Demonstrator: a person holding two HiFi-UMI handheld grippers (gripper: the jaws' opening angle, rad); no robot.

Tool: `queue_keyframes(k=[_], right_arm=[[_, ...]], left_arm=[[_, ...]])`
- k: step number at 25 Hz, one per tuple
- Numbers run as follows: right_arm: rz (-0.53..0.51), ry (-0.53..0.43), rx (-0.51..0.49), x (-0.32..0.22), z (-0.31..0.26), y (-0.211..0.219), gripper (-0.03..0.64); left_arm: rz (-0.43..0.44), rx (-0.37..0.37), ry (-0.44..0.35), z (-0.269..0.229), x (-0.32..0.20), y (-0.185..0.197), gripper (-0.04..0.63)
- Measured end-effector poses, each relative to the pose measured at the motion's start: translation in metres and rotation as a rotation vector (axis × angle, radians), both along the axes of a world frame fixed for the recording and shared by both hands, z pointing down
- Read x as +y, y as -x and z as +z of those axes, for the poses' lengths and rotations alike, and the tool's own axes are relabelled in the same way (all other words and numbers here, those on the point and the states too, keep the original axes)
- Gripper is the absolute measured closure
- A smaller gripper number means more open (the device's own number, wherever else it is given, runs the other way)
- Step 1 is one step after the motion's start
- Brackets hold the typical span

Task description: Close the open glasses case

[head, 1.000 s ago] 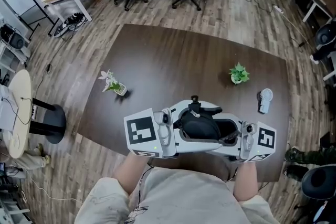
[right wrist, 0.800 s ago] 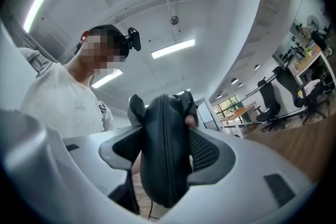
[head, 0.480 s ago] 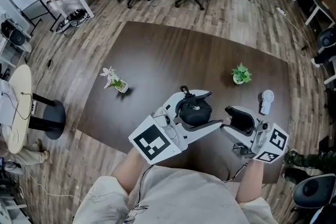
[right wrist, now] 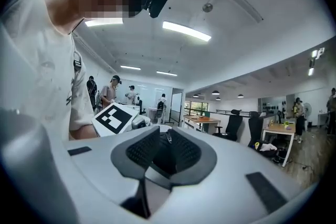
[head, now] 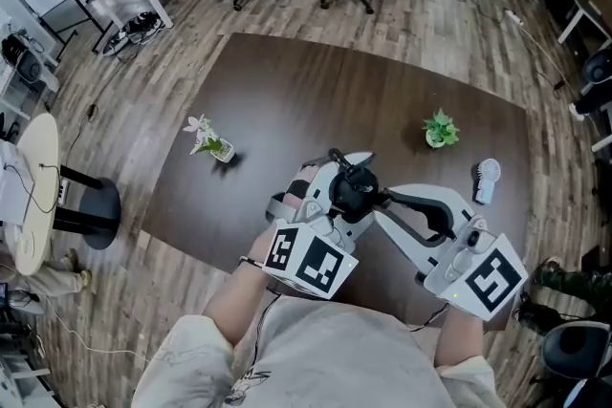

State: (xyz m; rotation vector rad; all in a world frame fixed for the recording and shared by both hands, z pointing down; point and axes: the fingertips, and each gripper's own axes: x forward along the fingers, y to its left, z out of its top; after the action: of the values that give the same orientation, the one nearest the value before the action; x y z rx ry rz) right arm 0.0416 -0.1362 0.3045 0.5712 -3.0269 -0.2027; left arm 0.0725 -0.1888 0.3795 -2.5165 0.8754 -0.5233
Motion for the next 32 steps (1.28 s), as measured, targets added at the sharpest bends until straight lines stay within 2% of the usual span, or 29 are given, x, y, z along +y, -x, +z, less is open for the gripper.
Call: queue_keyframes(k=[4,9,13,17,28,32], right_arm=[[-0.014,0.001,0.033,-0.002,0.003,0.011,0.54],[-0.11,-0.021,0.112,0.002,0.015,0.02,0.529],[-0.116,0.008,0.136,0.003,0.016,0.027,0.544],[-0.098,0.02,0.109,0.001,0.016,0.021,0.591],[-0.067,0.066,0.012,-0.002,0.014,-0.002,0.594],[-0.045,0.059,0.027,-0.005,0.022,-0.01,0.598]], left_arm=[[0.024,-0.043,-0.003,0.006,0.005,-0.001,0.322],[0.104,-0.134,0.007,0.019,0.017,-0.007,0.323],[0.112,-0.183,0.0,0.024,0.018,-0.006,0.324],[0.118,-0.18,0.005,0.026,0.017,-0.006,0.324],[0.113,-0.143,0.0,0.021,0.013,-0.006,0.324],[0.111,-0.123,0.0,0.017,0.014,-0.006,0.324]])
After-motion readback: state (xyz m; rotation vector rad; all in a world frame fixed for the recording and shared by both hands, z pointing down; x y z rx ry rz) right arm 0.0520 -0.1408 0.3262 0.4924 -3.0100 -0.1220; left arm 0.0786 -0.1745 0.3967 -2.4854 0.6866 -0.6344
